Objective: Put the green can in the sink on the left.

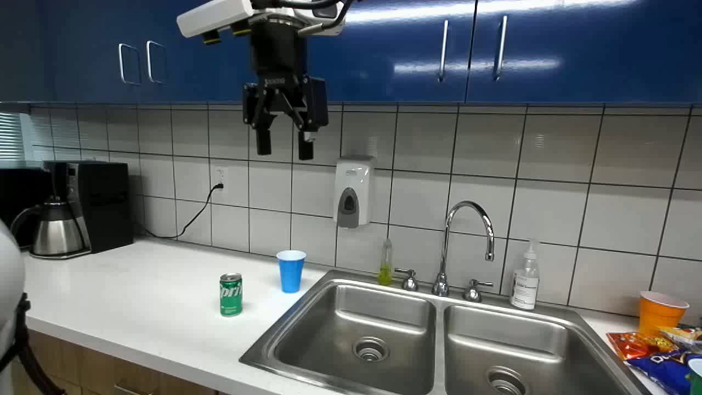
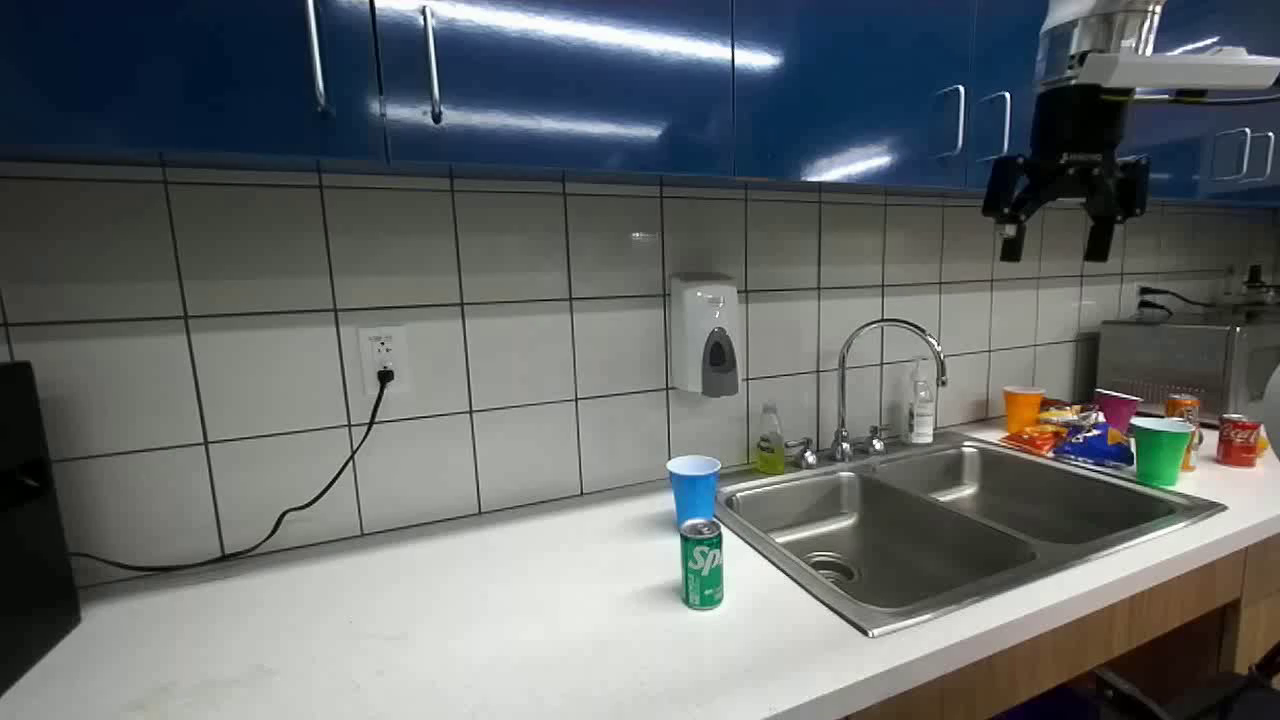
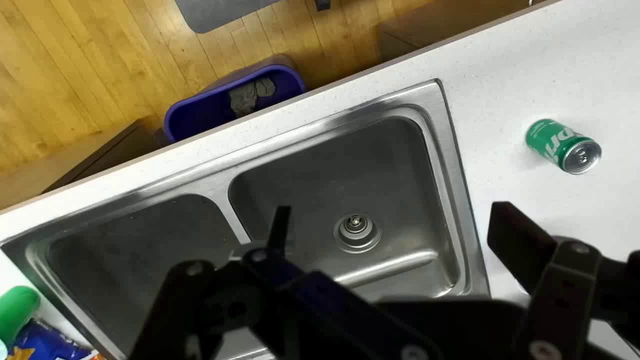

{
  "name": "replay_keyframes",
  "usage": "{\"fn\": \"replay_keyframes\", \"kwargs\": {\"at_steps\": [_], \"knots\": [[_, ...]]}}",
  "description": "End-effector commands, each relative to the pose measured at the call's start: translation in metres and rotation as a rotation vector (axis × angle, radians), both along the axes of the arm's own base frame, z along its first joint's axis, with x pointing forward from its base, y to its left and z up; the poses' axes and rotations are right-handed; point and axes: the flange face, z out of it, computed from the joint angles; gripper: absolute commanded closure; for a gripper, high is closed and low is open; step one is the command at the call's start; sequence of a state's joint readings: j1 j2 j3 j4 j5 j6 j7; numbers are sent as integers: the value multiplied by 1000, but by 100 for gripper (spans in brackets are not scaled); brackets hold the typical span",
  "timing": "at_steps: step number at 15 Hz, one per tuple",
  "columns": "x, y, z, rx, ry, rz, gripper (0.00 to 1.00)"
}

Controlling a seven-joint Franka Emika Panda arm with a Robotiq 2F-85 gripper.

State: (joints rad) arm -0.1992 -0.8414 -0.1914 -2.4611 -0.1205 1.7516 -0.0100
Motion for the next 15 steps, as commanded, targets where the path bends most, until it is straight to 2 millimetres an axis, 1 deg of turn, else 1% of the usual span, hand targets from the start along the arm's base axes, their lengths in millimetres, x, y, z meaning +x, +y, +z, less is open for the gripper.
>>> {"fn": "replay_keyframes", "kwargs": {"at_steps": [1,9,13,15], "knots": [[0,0,1,1,1,0,0],[0,0,1,1,1,0,0],[16,6,-15,14,9,26,0],[25,14,-24,27,15,45,0]]}}
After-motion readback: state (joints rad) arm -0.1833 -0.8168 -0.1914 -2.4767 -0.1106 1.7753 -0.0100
